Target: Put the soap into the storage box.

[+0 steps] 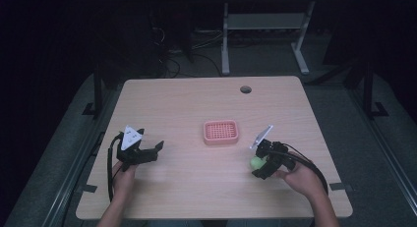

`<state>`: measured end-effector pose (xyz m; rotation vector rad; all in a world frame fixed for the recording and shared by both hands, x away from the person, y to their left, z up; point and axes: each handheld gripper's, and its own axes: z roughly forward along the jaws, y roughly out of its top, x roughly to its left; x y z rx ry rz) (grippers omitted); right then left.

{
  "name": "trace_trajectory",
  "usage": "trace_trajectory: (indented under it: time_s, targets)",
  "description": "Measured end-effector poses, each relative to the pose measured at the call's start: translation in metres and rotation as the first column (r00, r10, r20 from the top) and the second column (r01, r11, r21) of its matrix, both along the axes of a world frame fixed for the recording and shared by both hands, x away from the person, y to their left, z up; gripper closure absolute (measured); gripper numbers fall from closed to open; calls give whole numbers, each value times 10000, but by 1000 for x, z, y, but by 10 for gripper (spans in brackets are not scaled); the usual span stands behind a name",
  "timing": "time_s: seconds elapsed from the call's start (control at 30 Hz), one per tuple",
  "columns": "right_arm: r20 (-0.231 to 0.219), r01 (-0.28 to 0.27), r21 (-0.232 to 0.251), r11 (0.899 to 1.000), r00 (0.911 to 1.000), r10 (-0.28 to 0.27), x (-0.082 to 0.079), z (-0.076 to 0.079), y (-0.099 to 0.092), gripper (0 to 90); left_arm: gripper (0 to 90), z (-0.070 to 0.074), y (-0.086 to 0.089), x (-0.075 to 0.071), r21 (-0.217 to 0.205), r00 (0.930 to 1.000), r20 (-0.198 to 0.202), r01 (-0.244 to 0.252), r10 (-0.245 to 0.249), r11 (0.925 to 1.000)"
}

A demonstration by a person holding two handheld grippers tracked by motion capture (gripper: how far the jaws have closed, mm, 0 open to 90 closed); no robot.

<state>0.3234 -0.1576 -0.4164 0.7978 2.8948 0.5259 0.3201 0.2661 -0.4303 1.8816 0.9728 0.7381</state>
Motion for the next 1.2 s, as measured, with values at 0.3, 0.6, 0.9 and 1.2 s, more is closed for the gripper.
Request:
trace_trajectory:
  time_s: [0.3,0.6,0.9,1.2]
  targets:
    - [98,-64,243,9997,9999,61,12,10,5,258,143,-1,0,0,-10,10000,-47,-32,32,10000]
    - [266,-17,499,9988,9996,4,24,22,9,258,143,-1,1,1,-129,10000,-46,-48,48,9999]
    - [182,-63,552,9985,9998,53,35,23,15,258,143,-1,2,1,-101,10000,-79,-58,57,9999]
    - [172,-110,677,9976,9998,98,46,26,24,258,143,-1,1,1,-150,10000,-61,-50,49,9999]
